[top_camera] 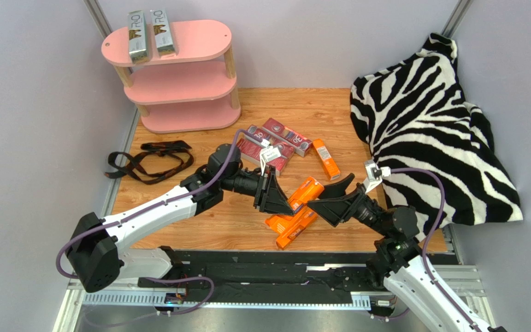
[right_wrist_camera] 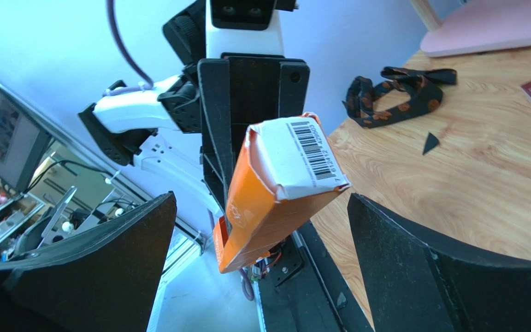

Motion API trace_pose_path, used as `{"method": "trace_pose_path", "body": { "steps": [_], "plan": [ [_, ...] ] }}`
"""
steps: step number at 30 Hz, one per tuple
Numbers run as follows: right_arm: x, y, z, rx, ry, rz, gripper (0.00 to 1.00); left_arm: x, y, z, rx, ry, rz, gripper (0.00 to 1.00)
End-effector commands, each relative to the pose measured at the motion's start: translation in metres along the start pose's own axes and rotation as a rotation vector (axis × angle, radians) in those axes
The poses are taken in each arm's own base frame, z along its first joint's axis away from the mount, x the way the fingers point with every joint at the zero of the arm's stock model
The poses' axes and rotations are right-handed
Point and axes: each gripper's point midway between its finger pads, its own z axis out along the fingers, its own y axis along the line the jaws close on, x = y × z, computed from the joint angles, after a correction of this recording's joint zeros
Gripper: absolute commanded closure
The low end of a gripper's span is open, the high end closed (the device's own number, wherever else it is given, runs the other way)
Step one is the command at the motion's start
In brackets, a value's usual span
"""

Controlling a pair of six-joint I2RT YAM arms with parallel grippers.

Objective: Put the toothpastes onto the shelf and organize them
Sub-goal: Pick up the toothpaste from the center of the board.

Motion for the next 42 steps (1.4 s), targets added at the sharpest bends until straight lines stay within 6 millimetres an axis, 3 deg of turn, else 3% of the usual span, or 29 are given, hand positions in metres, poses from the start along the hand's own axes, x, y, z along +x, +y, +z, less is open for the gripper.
{"method": "trace_pose_path", "body": {
  "steps": [1, 5, 15, 18, 25, 38, 42],
  "plan": [
    [-0.011, 0.032, -0.001, -0.132, -0.027, -0.056, 0.0, -0.022, -0.039, -0.003, 0.178, -0.061, 0.131, 0.57],
    [-0.013, 0.039, -0.003, -0.172, -0.045, -0.058, 0.01, -0.023, -0.04, -0.001, 0.205, -0.056, 0.122, 0.57],
    [-0.013, 0.046, -0.004, -0.207, -0.046, -0.065, 0.15, -0.019, -0.034, 0.006, 0.245, -0.048, 0.074, 0.57],
    [-0.013, 0.045, -0.003, -0.204, -0.045, -0.055, 0.27, -0.018, -0.033, 0.006, 0.249, -0.053, 0.069, 0.58],
    [-0.012, 0.04, -0.001, -0.187, -0.042, -0.045, 0.33, -0.014, -0.033, 0.008, 0.26, -0.045, 0.061, 0.58],
    [-0.009, 0.037, -0.001, -0.176, -0.034, -0.03, 0.64, -0.008, -0.038, 0.013, 0.278, -0.025, 0.074, 0.57],
    [-0.01, 0.037, -0.002, -0.166, -0.041, -0.029, 0.67, -0.01, -0.037, 0.012, 0.252, -0.029, 0.095, 0.47]
  ]
}}
